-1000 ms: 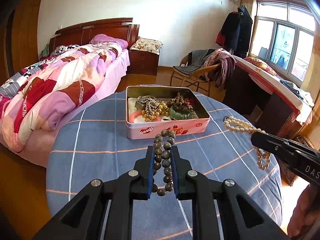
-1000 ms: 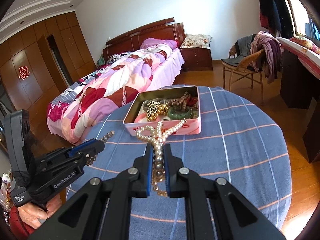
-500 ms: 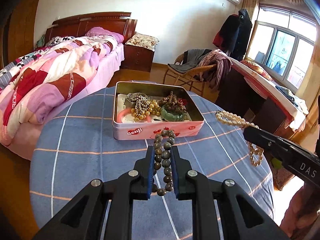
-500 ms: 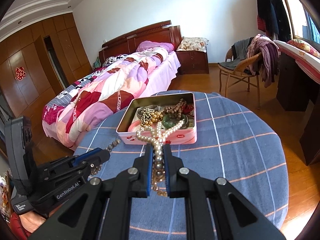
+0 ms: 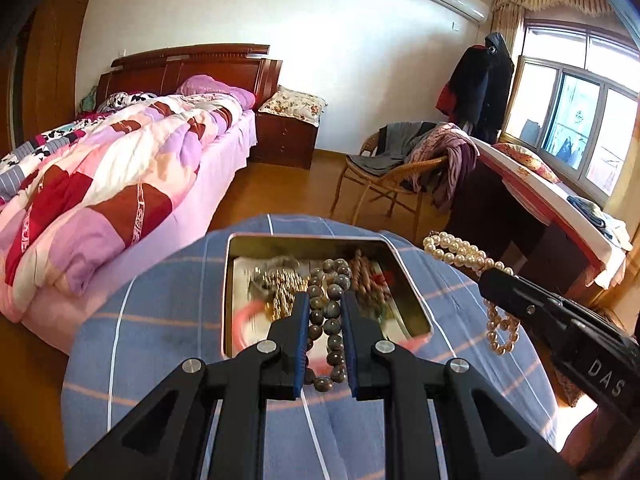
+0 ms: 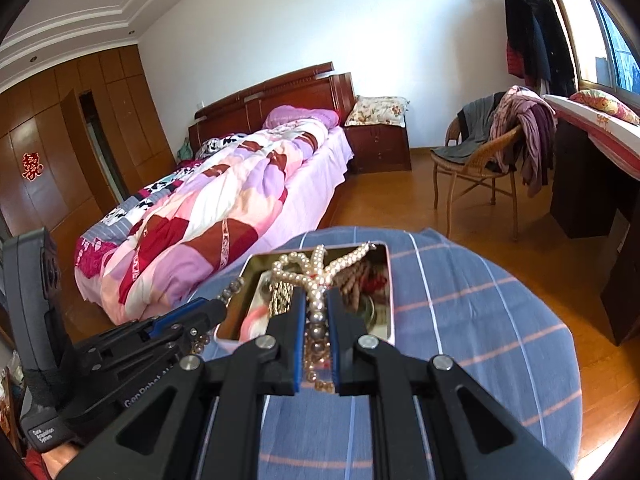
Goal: Organize jewelry
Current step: 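Carry the grey beads and pearl strand into the pink tin and open both tools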
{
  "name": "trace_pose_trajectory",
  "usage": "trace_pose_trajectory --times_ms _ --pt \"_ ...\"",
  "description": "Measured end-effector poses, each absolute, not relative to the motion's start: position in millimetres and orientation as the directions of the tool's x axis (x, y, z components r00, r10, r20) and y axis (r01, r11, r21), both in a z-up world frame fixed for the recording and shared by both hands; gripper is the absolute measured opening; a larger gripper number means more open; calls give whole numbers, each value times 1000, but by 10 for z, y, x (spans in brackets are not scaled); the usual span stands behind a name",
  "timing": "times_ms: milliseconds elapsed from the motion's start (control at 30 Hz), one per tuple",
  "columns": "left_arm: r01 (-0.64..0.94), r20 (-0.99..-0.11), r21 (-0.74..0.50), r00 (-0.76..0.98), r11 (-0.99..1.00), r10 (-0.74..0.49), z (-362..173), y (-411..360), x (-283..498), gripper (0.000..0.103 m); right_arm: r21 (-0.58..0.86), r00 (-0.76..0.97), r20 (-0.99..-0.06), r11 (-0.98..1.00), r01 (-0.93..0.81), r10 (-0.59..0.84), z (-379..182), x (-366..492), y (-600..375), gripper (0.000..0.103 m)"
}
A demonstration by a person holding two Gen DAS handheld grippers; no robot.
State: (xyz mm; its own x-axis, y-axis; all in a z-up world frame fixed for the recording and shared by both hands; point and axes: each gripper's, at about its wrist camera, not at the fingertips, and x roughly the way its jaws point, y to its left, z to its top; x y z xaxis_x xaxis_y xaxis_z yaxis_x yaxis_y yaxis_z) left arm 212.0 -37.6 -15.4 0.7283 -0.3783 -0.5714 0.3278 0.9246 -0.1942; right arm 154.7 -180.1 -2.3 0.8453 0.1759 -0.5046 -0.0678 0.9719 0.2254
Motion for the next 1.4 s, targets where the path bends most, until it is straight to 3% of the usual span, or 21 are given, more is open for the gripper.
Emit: trace_pose_trajectory --times_ms 433,1033,1300,1400 --pt "283 -596 -169 734 944 -326 -348 -533 2616 15 197 854 -507 980 -15 115 -196 2089 -1861 13" --pt "235 -667 -61 714 970 -214 -808 -764 2908 15 191 755 -645 981 14 115 -837 2643 -1922 13" --pt "234 -637 18 752 972 -169 -855 -845 2896 15 211 769 -619 977 -31 158 -864 2611 -1958 15" --pt "234 -636 10 752 972 -174 -850 -835 2912 15 257 770 -604 965 -55 205 -857 2590 -2004 22"
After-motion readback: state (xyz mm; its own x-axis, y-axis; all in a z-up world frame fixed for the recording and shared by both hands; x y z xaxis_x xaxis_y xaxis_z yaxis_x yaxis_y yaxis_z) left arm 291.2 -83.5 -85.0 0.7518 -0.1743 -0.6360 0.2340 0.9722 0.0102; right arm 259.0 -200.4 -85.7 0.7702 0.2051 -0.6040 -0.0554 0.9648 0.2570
